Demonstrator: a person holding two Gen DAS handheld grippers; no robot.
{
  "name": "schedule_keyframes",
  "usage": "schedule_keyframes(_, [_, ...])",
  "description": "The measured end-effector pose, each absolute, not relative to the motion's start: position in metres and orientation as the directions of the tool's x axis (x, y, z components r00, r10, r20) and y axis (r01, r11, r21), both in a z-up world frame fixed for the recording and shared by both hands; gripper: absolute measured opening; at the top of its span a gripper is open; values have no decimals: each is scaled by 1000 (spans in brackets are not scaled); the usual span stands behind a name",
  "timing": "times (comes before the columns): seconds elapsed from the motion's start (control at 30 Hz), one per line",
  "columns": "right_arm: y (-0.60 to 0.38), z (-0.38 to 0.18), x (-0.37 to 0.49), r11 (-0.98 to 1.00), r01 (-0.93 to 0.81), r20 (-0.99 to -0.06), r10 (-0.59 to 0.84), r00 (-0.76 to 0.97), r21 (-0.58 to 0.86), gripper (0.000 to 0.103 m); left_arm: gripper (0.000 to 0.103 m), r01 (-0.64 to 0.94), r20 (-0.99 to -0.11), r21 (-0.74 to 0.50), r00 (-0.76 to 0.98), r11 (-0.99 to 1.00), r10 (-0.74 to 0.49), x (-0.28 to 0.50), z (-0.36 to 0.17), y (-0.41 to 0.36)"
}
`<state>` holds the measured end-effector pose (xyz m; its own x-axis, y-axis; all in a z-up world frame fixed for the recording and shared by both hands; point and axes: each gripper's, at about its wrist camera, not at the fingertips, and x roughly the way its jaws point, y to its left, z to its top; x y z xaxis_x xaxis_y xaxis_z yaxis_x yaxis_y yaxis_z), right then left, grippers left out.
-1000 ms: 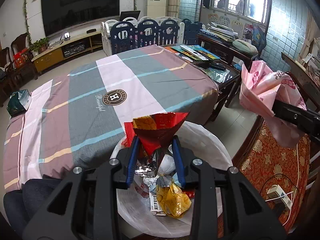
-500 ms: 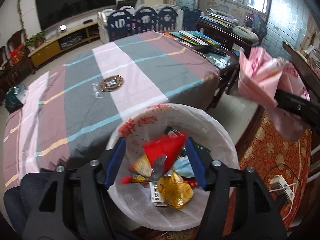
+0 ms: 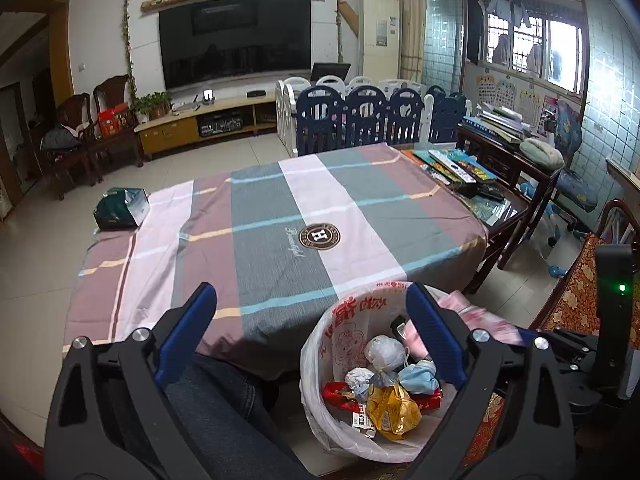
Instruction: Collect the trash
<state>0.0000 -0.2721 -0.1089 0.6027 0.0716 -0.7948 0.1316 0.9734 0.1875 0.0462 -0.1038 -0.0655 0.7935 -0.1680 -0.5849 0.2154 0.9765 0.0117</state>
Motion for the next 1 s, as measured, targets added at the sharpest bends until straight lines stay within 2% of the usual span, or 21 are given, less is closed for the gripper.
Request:
schedule_keyframes(0.07, [-271,-100,-4,977,148,-785,29,618,152,65,98,213,-570,18,805,977,-165,40,-58,-101])
schedule_keyframes(0.2, [-270,-73,-11,978,179,-748,-41,663,105,78,99,200,-536,32,831,979,-152,29,-40,-94])
schedule_keyframes(0.23, [-269,-64,-14,980,170,-729,-41,683,104,85,99,202,-530,30,834,979,-155,27,-36,-93])
schedule_keyframes(0.27, [-265,-51,-21,983,143,-691,-25,723,115,94,99,203,-525,28,836,979,-158,24,-32,-91])
schedule_keyframes(0.33, [-260,-30,-30,987,125,-627,-33,778,103,99,99,195,-522,22,839,981,-155,20,-24,-88])
schedule_keyframes(0.43, [-248,-3,-43,988,155,-557,-117,822,22,99,99,167,-516,22,847,986,-132,15,-15,-83])
schedule_keyframes(0.63, [-236,15,-53,988,152,-527,-150,837,-41,99,100,109,-504,39,861,993,-75,5,0,-75])
schedule_keyframes(1.0, [-230,14,-53,987,154,-530,-155,834,-47,99,100,108,-487,22,869,994,-84,-1,8,-68])
